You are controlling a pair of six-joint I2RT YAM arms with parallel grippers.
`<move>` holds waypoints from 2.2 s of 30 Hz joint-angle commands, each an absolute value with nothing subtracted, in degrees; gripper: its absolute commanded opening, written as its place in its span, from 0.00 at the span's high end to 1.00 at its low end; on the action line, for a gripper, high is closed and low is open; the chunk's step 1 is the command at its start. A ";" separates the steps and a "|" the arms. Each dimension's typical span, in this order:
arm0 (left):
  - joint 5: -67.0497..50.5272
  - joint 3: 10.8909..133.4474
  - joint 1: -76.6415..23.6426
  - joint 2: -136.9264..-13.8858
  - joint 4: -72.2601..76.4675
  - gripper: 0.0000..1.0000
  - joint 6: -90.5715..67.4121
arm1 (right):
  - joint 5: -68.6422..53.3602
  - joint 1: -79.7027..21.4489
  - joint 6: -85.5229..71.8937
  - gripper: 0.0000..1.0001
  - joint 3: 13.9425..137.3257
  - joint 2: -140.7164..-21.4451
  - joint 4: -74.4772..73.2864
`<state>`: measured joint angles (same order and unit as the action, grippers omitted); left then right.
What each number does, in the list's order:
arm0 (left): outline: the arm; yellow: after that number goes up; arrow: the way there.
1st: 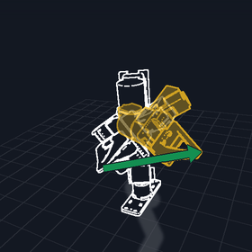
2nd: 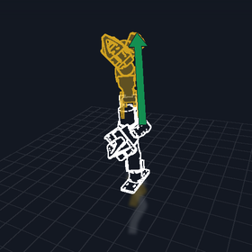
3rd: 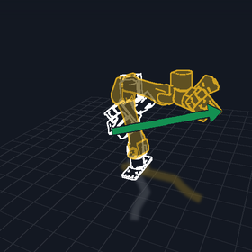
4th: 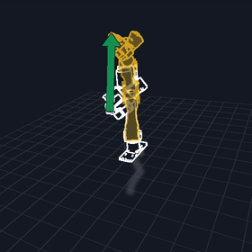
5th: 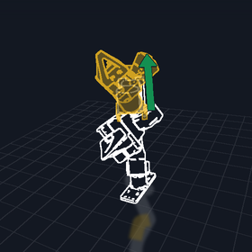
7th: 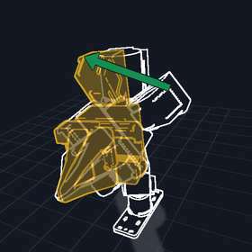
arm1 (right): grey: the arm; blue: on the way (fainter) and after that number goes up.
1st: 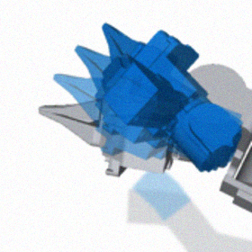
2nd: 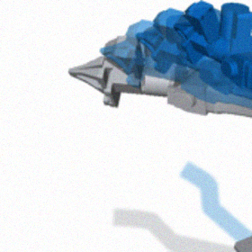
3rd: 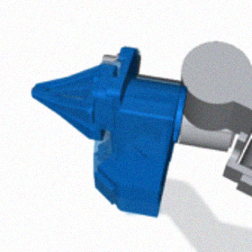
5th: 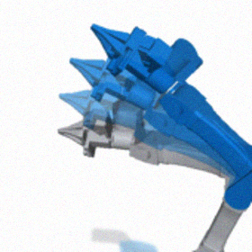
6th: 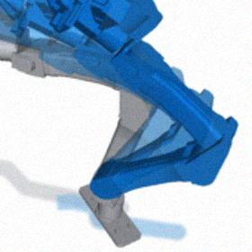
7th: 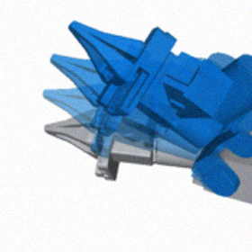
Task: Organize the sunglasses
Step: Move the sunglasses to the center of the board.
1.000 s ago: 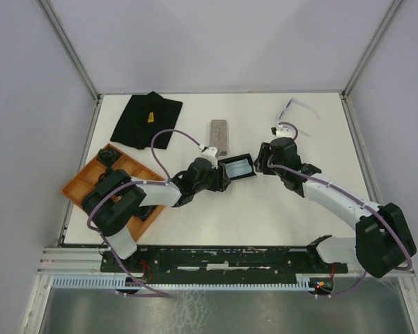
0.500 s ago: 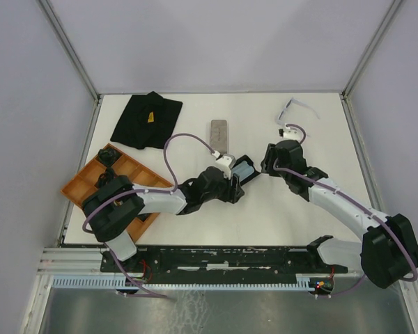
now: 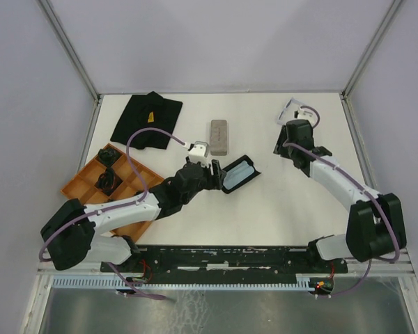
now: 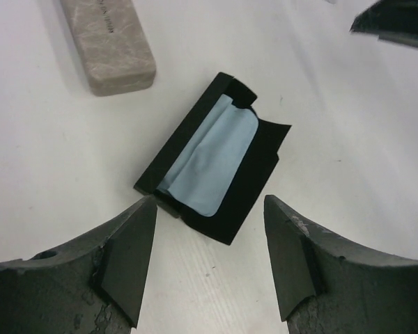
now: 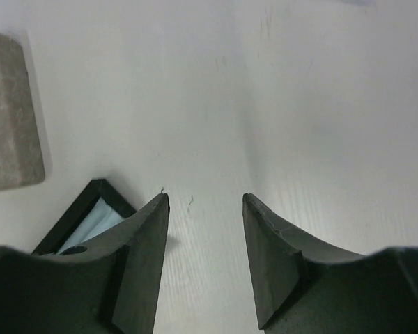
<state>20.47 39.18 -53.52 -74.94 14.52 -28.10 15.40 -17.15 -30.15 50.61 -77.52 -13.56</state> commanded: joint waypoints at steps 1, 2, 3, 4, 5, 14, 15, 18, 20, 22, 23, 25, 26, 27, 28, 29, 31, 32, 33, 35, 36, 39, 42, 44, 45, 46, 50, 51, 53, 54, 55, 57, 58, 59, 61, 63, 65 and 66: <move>25.27 36.80 -53.20 -71.64 12.14 0.30 -26.53 | 13.33 -12.70 -23.30 0.44 60.40 -85.36 -11.38; 25.23 36.36 -53.18 -71.10 11.97 0.30 -26.61 | 11.31 -11.67 -20.48 0.43 62.43 -87.64 -10.69; 25.10 36.04 -53.17 -70.72 11.66 0.30 -26.70 | 9.44 -10.22 -17.75 0.42 65.61 -90.80 -11.33; 24.93 35.85 -53.15 -70.36 11.07 0.30 -26.78 | 7.33 -9.21 -14.48 0.41 69.33 -94.34 -13.56; 24.69 35.78 -53.15 -69.96 10.49 0.30 -26.76 | 5.33 -8.12 -11.45 0.39 73.58 -97.80 -16.77; 24.49 35.81 -53.00 -67.71 6.91 0.30 -24.90 | -5.79 -1.76 3.93 0.34 98.88 -119.51 -28.48; 24.46 35.90 -52.95 -67.54 6.74 0.30 -24.77 | -6.22 -1.59 5.80 0.34 101.71 -121.52 -30.37; 24.13 36.19 -52.99 -67.46 6.51 0.30 -24.45 | -8.40 -1.26 10.45 0.34 108.45 -126.20 -34.84; 23.95 36.42 -52.85 -67.71 6.39 0.30 -24.20 | -11.57 -0.91 13.19 0.34 113.22 -129.02 -38.19; 23.71 36.64 -52.86 -68.07 6.12 0.30 -24.00 | -12.78 -0.79 15.54 0.34 116.58 -131.68 -40.83; 23.75 36.73 -52.90 -68.25 5.86 0.30 -23.97 | -12.55 -0.79 16.47 0.34 117.96 -132.75 -41.83; 23.65 36.76 -52.86 -68.50 5.80 0.30 -23.99 | -11.42 -0.79 17.95 0.34 120.44 -134.75 -43.65; 23.67 36.74 -52.83 -68.60 5.84 0.30 -23.99 | -11.15 -0.68 18.35 0.35 121.37 -135.57 -44.17; 23.67 36.79 -52.79 -68.73 5.88 0.30 -23.99 | -10.78 -0.68 18.63 0.35 121.98 -136.21 -44.54; 23.60 36.75 -52.82 -68.93 5.91 0.30 -23.95 | -10.56 -0.63 18.89 0.36 122.50 -136.71 -44.66; 23.66 36.91 -52.71 -69.10 5.89 0.30 -23.91 | -10.49 -0.68 19.11 0.37 122.91 -137.13 -44.65; 23.64 37.04 -52.71 -69.54 5.84 0.30 -23.86 | -10.29 -0.66 19.24 0.39 124.11 -137.93 -44.82; 23.65 37.19 -52.71 -69.71 5.78 0.30 -23.89 | -10.33 -0.70 19.41 0.40 124.67 -138.54 -44.90; 23.61 37.26 -52.72 -69.84 5.64 0.30 -23.83 | -10.42 -0.70 19.42 0.42 125.28 -139.02 -44.95; 23.52 37.36 -52.65 -69.96 5.54 0.30 -23.82 | -10.73 -0.67 19.26 0.46 127.09 -140.17 -45.54; 23.64 37.35 -52.65 -69.96 5.49 0.30 -23.75 | -11.10 -0.70 19.05 0.48 127.86 -140.60 -45.93; 23.87 37.40 -52.59 -70.04 5.51 0.30 -23.69 | -12.24 -0.66 17.73 0.58 128.01 -140.87 -45.64; 23.95 37.59 -52.64 -70.21 5.26 0.30 -23.73 | -11.75 -0.67 15.33 0.69 125.83 -139.74 -42.82; 23.99 37.79 -52.59 -70.15 5.06 0.30 -23.73 | -11.81 -0.70 13.69 0.75 123.02 -138.13 -40.46; 24.00 37.77 -52.62 -70.03 5.04 0.30 -23.73 | -12.17 -0.64 12.62 0.77 121.57 -137.14 -39.30; 23.93 37.78 -52.63 -70.00 5.06 0.30 -23.73 | -12.65 -0.76 11.85 0.79 120.08 -135.85 -38.31; 23.85 37.79 -52.61 -69.74 5.03 0.30 -23.81 | -10.79 -1.63 8.05 0.89 114.80 -131.59 -35.05; 23.78 37.79 -52.59 -69.63 5.09 0.30 -23.88 | -8.94 -2.00 6.25 0.91 113.50 -130.55 -34.51; 23.77 37.87 -52.58 -69.51 5.10 0.30 -23.99 | -6.58 -2.50 2.44 0.95 110.30 -128.13 -33.80; 23.69 37.88 -52.55 -69.38 5.10 0.30 -24.11 | -5.47 -2.92 0.03 0.97 108.19 -126.63 -33.36; 23.53 37.88 -52.61 -69.20 5.17 0.30 -24.16 | -3.83 -3.36 -2.45 1.00 105.71 -124.64 -32.60; 23.18 37.90 -52.51 -68.90 5.28 0.30 -24.32 | -0.43 -4.59 -7.20 1.00 99.50 -120.08 -30.03; 22.99 37.88 -52.58 -68.72 5.20 0.30 -24.46 | 2.12 -5.30 -9.77 1.00 96.63 -117.63 -28.75; 22.86 37.93 -52.62 -68.49 5.25 0.30 -24.56 | 4.79 -6.06 -12.53 1.00 93.92 -115.42 -28.16; 22.23 37.73 -52.54 -67.86 5.23 0.30 -24.73 | 8.53 -7.47 -17.97 1.00 90.08 -111.63 -28.88; 21.76 37.37 -52.56 -67.24 5.65 0.30 -24.91 | 12.52 -9.26 -23.23 1.00 86.97 -108.81 -31.36; 21.46 37.20 -52.60 -66.64 5.71 0.30 -24.96 | 15.84 -10.86 -29.18 1.00 82.71 -105.74 -33.10; 21.49 37.18 -52.61 -66.24 5.71 0.30 -24.96 | 15.61 -11.51 -31.85 1.00 80.23 -104.06 -33.11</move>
